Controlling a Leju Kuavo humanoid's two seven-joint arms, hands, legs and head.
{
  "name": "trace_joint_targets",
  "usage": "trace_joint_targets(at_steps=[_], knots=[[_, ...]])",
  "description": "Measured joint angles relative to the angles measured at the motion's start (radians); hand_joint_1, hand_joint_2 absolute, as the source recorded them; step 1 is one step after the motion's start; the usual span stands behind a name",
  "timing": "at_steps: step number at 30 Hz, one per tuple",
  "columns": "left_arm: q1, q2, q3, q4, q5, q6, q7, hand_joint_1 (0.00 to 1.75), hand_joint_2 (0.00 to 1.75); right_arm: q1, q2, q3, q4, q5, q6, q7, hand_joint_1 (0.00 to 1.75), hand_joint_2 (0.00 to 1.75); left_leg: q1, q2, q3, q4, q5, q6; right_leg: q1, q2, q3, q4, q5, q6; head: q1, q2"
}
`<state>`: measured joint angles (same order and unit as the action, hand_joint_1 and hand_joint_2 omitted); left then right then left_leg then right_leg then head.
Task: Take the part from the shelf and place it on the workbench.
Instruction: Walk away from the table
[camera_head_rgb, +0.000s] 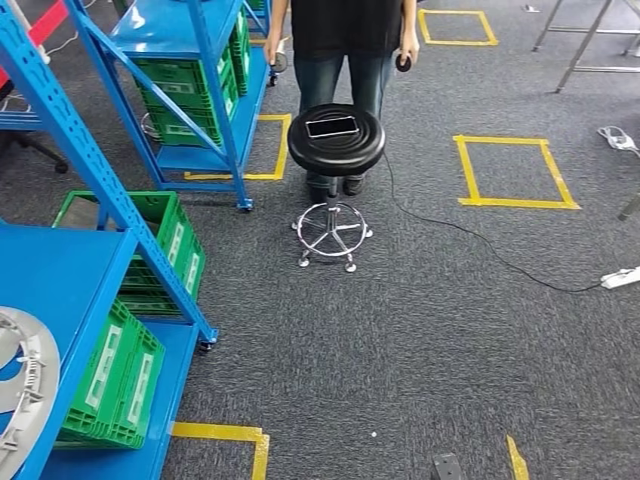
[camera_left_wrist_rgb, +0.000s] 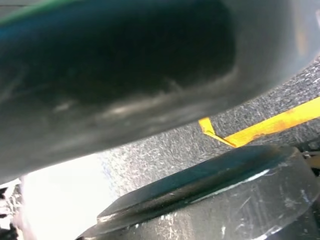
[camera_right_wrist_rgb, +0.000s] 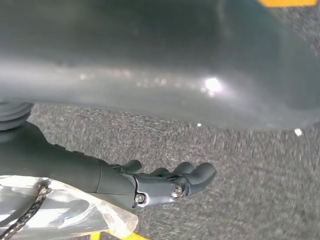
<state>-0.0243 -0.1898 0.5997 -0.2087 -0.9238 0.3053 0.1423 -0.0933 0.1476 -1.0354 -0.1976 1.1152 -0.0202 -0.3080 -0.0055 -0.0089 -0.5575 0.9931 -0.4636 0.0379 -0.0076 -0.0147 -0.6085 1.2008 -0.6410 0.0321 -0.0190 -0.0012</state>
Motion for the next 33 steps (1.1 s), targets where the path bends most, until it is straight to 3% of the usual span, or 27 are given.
trace_joint_targets(at_steps=[1,2,3,4,6,8,10,11,13,15,17,18,19,21,22,24,26,28,30,32,33], knots=[[-0.001,-0.001,0.0,0.0,0.0,0.0,0.0,0.0,0.0,0.003,0.0,0.001,0.0,0.0,0.0,0.0,0.0,0.0,0.0,-0.013,0.0,0.0,0.0,0.001,-0.001,0.008,-0.031,0.057,-0.016,0.002,0.0,0.0],[0.0,-0.001,0.0,0.0,0.0,0.001,0.0,0.0,0.0,0.005,0.0,0.002,0.0,0.001,-0.001,0.001,0.0,0.0,0.0,-0.027,0.001,0.0,0.0,0.001,-0.003,0.011,-0.048,0.081,-0.013,0.004,0.0,0.0],[0.001,-0.001,0.001,0.0,0.0,0.001,0.0,0.0,0.0,0.006,0.0,0.002,0.0,0.001,-0.001,0.001,0.0,0.0,0.0,-0.041,0.002,0.001,-0.001,0.0,-0.004,0.013,-0.047,0.066,0.011,0.005,0.0,0.0],[0.001,-0.001,0.001,0.0,0.0,0.002,0.0,0.0,0.0,0.007,0.0,0.003,0.0,0.001,-0.002,0.001,0.0,0.0,0.001,-0.056,0.004,0.002,-0.001,-0.002,-0.007,0.019,-0.028,0.016,0.05,0.006,0.0,0.0],[0.001,-0.001,0.002,0.0,0.0,0.003,0.0,0.0,0.0,0.006,0.0,0.004,0.0,0.001,-0.003,0.001,0.0,0.0,0.002,-0.082,0.003,0.007,-0.005,-0.01,-0.014,0.061,0.031,-0.121,0.114,0.007,0.0,0.0],[-0.001,-0.001,0.003,0.0,0.0,0.005,0.0,0.0,0.0,0.007,0.0,0.005,0.0,0.001,-0.004,0.002,0.0,0.0,0.004,-0.105,-0.005,0.013,-0.005,-0.023,-0.017,0.094,0.065,-0.187,0.126,0.005,0.0,0.0],[0.0,-0.001,0.006,0.0,-0.001,0.007,0.0,0.0,0.0,0.007,0.0,0.005,0.0,0.001,-0.005,0.003,0.0,0.0,0.008,-0.127,-0.014,0.013,-0.001,-0.037,-0.013,0.08,0.071,-0.193,0.124,-0.005,-0.001,0.0],[0.002,-0.001,0.007,0.0,-0.002,0.008,0.0,0.0,0.0,0.007,0.001,0.005,0.0,0.001,-0.006,0.002,0.0,0.0,0.009,-0.119,-0.018,0.018,-0.004,-0.043,-0.012,0.068,0.073,-0.196,0.126,-0.012,-0.001,0.0],[0.002,-0.001,0.008,0.0,-0.006,0.01,-0.001,0.0,0.0,0.003,0.002,0.006,0.0,0.001,-0.008,0.0,0.0,0.0,0.008,-0.074,-0.044,0.074,-0.038,-0.051,-0.013,0.043,0.078,-0.203,0.128,-0.025,-0.007,0.0],[-0.001,-0.002,0.008,0.0,-0.009,0.012,-0.004,0.0,0.0,0.003,0.002,0.006,0.0,0.001,-0.009,-0.001,0.0,0.0,0.008,-0.022,-0.1,0.197,-0.098,-0.056,-0.009,0.012,0.082,-0.204,0.124,-0.033,-0.011,0.0],[-0.001,-0.002,0.008,0.0,-0.011,0.014,-0.006,0.0,0.0,0.003,0.002,0.006,0.0,0.001,-0.009,-0.002,0.0,0.0,0.01,-0.004,-0.144,0.289,-0.125,-0.058,-0.005,-0.021,0.087,-0.203,0.118,-0.036,-0.011,0.0],[0.001,-0.002,0.008,0.0,-0.012,0.015,-0.006,0.0,0.0,0.002,0.002,0.006,0.0,0.001,-0.009,-0.003,0.0,0.0,0.01,0.0,-0.143,0.287,-0.111,-0.058,-0.004,-0.035,0.09,-0.203,0.115,-0.036,-0.011,0.0],[0.003,-0.002,0.008,0.0,-0.013,0.016,-0.006,0.0,0.0,0.001,0.002,0.006,0.0,0.001,-0.01,-0.004,0.0,0.0,0.01,0.005,-0.123,0.248,-0.082,-0.056,-0.003,-0.047,0.094,-0.203,0.111,-0.036,-0.011,0.0],[0.004,-0.002,0.008,0.0,-0.016,0.019,-0.006,0.0,0.0,-0.001,0.002,0.007,0.0,0.001,-0.011,-0.006,0.0,0.0,0.004,0.044,-0.057,0.119,-0.019,-0.047,0.0,-0.07,0.103,-0.203,0.103,-0.031,-0.011,0.0],[0.003,-0.002,0.008,0.0,-0.018,0.02,-0.006,0.0,0.0,0.0,0.003,0.007,0.0,0.001,-0.012,-0.006,0.0,0.0,-0.001,0.066,-0.032,0.069,-0.005,-0.04,0.002,-0.081,0.106,-0.202,0.098,-0.026,-0.012,0.0],[0.001,-0.004,0.008,0.0,-0.02,0.021,-0.006,0.0,0.0,0.001,0.004,0.007,0.0,0.001,-0.014,-0.008,0.0,0.0,-0.012,0.087,-0.016,0.03,-0.006,-0.029,0.006,-0.104,0.111,-0.202,0.091,-0.015,-0.01,0.0],[0.004,-0.005,0.008,0.0,-0.021,0.023,-0.006,0.0,0.0,0.0,0.005,0.007,0.0,0.001,-0.016,-0.009,0.0,0.0,-0.01,0.064,-0.015,0.022,-0.005,-0.02,0.004,-0.117,0.118,-0.201,0.083,-0.005,-0.01,0.0],[0.007,-0.006,0.008,0.0,-0.021,0.024,-0.006,0.0,0.0,-0.001,0.005,0.007,0.0,0.001,-0.017,-0.01,0.0,0.0,-0.004,0.042,-0.01,0.013,0.0,-0.011,0.001,-0.071,0.102,-0.161,0.054,0.004,-0.005,0.0],[0.004,-0.008,0.008,0.0,-0.023,0.026,-0.006,0.0,0.0,0.003,0.005,0.007,0.0,0.0,-0.018,-0.01,0.0,0.0,0.0,0.016,-0.01,0.01,0.002,-0.004,-0.003,-0.009,0.039,-0.04,-0.004,0.009,0.0,0.0],[0.002,-0.01,0.008,0.0,-0.027,0.03,-0.007,0.0,0.0,0.01,0.005,0.007,0.0,0.0,-0.02,-0.009,0.0,0.0,0.0,-0.014,-0.01,0.011,0.001,-0.002,-0.004,0.01,-0.028,0.076,-0.036,0.012,0.0,0.0],[0.003,-0.011,0.008,0.0,-0.03,0.034,-0.008,0.0,0.0,0.013,0.005,0.007,0.0,-0.001,-0.022,-0.009,0.0,0.0,0.001,-0.029,-0.009,0.011,0.001,-0.002,-0.005,0.012,-0.042,0.086,-0.022,0.013,0.0,0.0]])
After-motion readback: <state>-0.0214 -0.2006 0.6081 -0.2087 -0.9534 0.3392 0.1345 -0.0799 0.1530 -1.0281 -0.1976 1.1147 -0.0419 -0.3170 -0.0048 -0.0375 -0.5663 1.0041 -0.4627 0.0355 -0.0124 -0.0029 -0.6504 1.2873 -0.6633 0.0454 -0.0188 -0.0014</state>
